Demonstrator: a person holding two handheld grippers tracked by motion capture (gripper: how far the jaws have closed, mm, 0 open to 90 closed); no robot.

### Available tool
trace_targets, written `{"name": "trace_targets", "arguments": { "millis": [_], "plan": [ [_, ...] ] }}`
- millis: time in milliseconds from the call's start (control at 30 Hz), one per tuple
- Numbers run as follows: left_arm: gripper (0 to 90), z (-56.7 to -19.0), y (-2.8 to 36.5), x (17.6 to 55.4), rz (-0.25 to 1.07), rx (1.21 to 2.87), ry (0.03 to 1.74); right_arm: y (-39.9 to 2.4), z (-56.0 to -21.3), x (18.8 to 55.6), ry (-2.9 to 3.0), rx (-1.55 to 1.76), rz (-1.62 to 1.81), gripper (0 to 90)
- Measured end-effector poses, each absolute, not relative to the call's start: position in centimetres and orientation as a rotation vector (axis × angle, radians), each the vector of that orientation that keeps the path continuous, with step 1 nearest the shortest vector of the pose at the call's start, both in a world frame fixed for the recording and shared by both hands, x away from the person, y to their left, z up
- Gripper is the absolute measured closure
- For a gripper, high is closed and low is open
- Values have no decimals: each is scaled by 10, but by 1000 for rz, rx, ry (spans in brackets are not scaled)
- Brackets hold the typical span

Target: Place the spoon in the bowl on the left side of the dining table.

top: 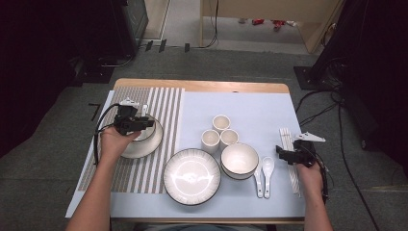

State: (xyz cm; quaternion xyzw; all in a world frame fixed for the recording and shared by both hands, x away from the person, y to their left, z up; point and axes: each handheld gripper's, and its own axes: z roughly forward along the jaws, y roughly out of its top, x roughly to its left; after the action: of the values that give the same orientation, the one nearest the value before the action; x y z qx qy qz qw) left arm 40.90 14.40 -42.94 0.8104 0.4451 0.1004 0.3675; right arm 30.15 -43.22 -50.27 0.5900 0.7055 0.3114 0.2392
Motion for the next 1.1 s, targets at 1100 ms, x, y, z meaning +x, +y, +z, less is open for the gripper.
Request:
{"name": "trace_targets", "arguments": {
  "millis": [1100],
  "plan": [
    [566, -430, 151, 407, 295, 2056, 1178, -432, -503, 301, 1932, 1616, 852, 161]
  ]
}}
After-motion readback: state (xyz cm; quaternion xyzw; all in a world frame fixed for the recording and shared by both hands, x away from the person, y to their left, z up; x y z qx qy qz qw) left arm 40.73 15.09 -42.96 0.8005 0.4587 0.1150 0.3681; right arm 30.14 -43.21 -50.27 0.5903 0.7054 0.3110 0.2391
